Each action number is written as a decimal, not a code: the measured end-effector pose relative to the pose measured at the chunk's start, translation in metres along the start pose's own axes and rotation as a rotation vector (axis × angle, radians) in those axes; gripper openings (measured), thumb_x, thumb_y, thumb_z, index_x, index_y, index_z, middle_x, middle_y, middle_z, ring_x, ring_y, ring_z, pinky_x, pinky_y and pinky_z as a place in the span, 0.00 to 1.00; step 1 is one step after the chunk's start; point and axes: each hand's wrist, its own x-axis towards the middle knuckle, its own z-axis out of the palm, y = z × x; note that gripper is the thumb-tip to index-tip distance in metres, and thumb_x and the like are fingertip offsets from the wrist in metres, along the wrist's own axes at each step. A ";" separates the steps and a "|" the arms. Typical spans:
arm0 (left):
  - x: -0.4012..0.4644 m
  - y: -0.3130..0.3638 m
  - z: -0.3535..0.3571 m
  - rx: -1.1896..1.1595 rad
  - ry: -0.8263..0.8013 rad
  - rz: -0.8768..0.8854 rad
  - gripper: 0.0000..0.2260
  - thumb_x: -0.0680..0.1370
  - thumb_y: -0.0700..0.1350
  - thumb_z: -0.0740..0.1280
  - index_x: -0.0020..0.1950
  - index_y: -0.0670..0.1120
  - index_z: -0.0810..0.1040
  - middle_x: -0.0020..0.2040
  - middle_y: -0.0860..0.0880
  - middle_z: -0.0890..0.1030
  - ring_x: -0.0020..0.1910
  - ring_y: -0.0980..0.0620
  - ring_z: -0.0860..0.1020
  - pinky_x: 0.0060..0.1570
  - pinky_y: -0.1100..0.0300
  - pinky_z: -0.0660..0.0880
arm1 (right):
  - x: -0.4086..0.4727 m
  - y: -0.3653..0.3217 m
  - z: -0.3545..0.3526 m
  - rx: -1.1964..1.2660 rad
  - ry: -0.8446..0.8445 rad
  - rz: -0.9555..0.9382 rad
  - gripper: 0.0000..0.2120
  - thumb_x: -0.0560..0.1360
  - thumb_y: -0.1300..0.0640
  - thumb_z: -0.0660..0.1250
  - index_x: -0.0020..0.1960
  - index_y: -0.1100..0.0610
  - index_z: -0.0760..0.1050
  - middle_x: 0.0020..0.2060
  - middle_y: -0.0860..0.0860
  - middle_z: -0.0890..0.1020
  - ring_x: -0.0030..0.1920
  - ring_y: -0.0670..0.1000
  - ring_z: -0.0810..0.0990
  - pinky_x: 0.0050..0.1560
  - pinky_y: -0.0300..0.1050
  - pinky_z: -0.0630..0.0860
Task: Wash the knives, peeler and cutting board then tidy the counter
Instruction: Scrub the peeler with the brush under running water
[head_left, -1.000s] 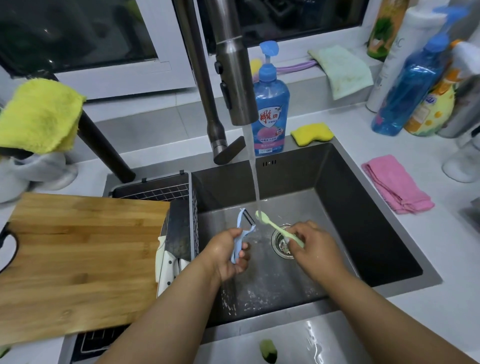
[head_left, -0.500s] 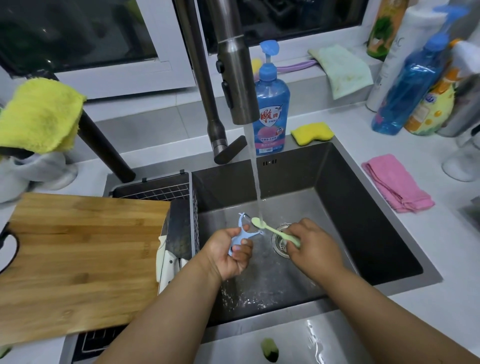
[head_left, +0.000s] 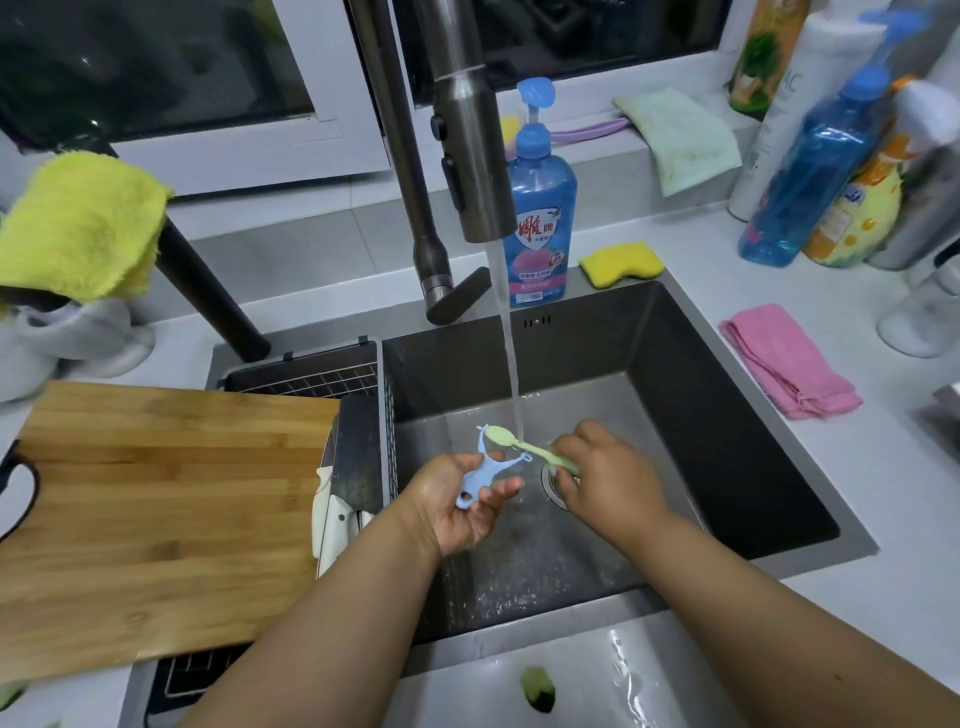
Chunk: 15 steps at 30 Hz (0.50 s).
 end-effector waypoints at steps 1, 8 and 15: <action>0.000 0.001 -0.001 0.001 0.009 0.012 0.11 0.82 0.46 0.51 0.57 0.48 0.71 0.30 0.39 0.79 0.15 0.56 0.67 0.13 0.71 0.62 | -0.001 0.002 -0.002 -0.008 -0.017 0.012 0.10 0.72 0.53 0.67 0.53 0.50 0.79 0.47 0.51 0.77 0.47 0.57 0.79 0.41 0.47 0.73; 0.003 -0.003 -0.005 0.000 0.037 0.086 0.16 0.84 0.49 0.50 0.55 0.43 0.74 0.42 0.32 0.82 0.15 0.55 0.69 0.11 0.70 0.61 | -0.010 -0.001 0.001 0.198 -0.044 0.105 0.07 0.70 0.54 0.69 0.48 0.51 0.81 0.44 0.49 0.78 0.45 0.53 0.78 0.45 0.47 0.76; 0.006 -0.001 -0.005 -0.004 0.039 0.106 0.25 0.82 0.61 0.47 0.58 0.45 0.74 0.37 0.35 0.81 0.15 0.56 0.69 0.10 0.71 0.59 | -0.012 -0.008 0.003 0.496 -0.180 0.105 0.12 0.70 0.60 0.71 0.34 0.44 0.76 0.32 0.41 0.77 0.37 0.41 0.74 0.40 0.38 0.68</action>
